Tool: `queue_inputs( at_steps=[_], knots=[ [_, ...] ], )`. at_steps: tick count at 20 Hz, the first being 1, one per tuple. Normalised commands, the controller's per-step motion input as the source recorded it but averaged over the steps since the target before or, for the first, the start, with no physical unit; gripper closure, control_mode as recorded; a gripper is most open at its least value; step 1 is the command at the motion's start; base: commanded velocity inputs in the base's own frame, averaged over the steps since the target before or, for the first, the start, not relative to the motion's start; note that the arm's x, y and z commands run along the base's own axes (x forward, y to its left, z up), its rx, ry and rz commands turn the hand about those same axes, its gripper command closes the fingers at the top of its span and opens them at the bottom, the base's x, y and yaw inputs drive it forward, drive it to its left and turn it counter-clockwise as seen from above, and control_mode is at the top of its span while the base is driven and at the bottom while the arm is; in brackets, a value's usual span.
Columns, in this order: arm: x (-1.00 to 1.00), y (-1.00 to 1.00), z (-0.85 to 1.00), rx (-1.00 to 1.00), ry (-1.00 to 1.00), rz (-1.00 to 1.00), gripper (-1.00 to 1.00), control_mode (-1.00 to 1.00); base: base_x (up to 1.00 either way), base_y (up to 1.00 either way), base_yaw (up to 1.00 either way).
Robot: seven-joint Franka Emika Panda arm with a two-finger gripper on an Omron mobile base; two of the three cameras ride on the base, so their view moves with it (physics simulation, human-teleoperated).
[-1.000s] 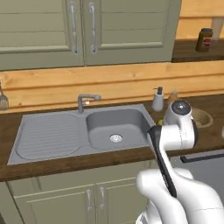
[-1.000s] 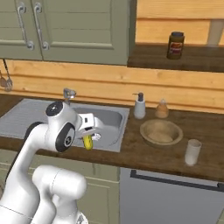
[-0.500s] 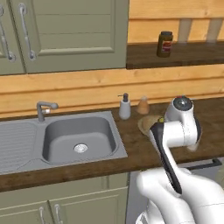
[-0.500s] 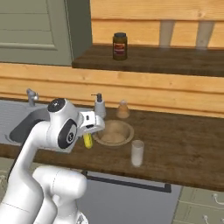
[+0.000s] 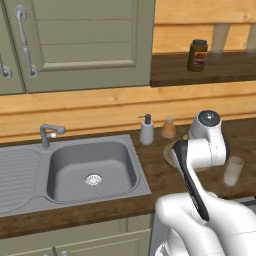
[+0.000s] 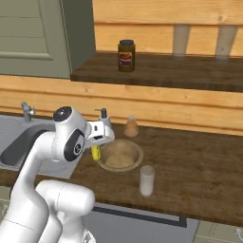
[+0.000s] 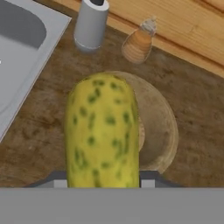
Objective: Pick the cucumber from the sink and place it in the bowl. Then pick the bowl and place it in the microwave. Then close the microwave door and press the start button.
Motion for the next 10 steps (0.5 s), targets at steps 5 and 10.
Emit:
queue_inputs(
  at_steps=[5, 10],
  knots=[
    [0.32, -0.33, -0.04, 0.19, 0.00, 0.00, 1.00, -1.00, 0.00, 0.00, 0.00],
    [0.68, -0.11, -0.02, 0.07, 0.02, 0.00, 1.00, -1.00, 0.00, 0.00, 0.00]
  ],
)
